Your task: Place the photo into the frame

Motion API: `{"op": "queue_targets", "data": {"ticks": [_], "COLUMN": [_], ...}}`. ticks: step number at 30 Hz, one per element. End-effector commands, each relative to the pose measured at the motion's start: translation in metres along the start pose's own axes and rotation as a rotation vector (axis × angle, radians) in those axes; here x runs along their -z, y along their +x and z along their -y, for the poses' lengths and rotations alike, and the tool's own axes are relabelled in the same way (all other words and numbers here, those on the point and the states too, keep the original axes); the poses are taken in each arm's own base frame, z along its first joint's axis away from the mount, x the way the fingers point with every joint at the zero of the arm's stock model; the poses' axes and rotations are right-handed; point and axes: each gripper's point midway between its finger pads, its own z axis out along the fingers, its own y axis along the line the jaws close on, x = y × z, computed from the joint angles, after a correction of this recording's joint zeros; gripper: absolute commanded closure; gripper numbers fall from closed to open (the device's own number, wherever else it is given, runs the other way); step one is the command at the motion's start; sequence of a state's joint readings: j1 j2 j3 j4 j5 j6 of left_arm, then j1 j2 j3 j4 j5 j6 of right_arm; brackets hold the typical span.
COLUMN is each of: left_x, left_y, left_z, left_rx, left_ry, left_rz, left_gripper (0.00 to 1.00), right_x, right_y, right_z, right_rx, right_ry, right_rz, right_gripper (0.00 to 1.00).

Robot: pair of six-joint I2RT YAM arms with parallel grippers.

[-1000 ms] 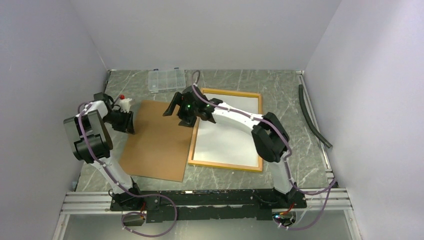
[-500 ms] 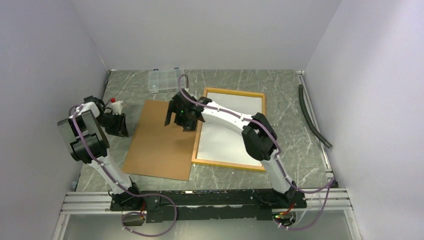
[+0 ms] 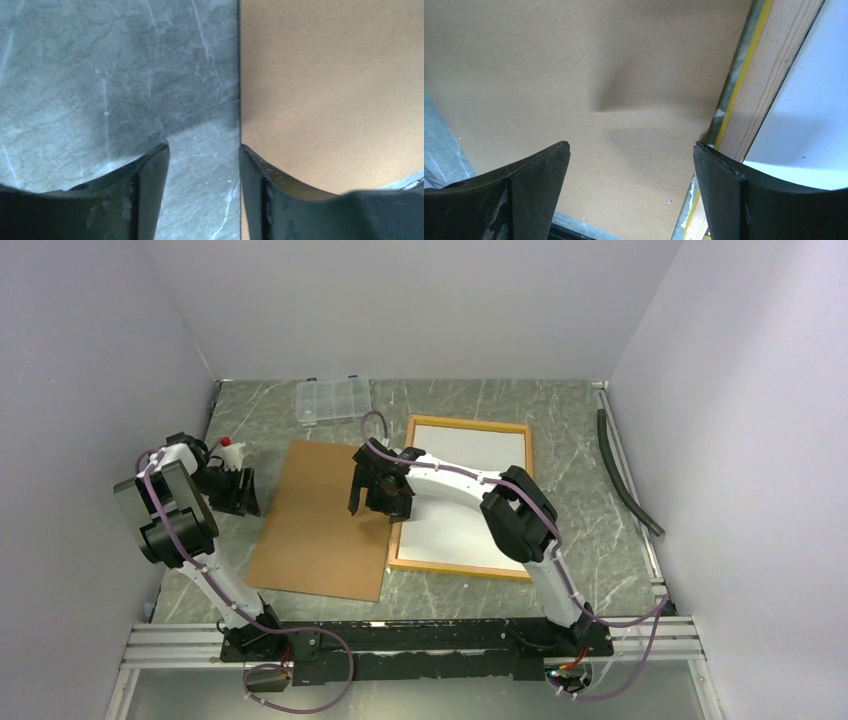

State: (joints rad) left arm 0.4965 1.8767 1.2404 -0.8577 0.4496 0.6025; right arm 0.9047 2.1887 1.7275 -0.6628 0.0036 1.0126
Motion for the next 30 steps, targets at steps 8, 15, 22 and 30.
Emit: {"op": "queue_targets", "data": {"ticks": [8,15,22,30], "left_x": [0.001,-0.027,-0.048,-0.072], "left_y": [-0.005,0.001,0.003,0.012], "left_z": [0.004,-0.001,0.010,0.041], "left_rx": [-0.030,-0.029,-0.014,-0.069], "left_ry": [-0.017,-0.080,-0.064,0.036], "left_rz": [0.002,-0.048,-0.100,-0.175], "left_gripper": [0.37,0.53,0.68,0.90], "right_x": [0.019,0.008,-0.001,0.006], "right_y": [-0.013,-0.017,-0.027,-0.034], "right_z": [0.022,0.014,0.010,-0.020], "right_rx": [-0.019,-0.040,-0.107,-0.155], "right_ry": [0.057,0.046,0.043,-0.082], "right_rz": [0.071,0.070,0.096,0.083], "right_gripper": [0.01,0.01,0.01,0.01]}}
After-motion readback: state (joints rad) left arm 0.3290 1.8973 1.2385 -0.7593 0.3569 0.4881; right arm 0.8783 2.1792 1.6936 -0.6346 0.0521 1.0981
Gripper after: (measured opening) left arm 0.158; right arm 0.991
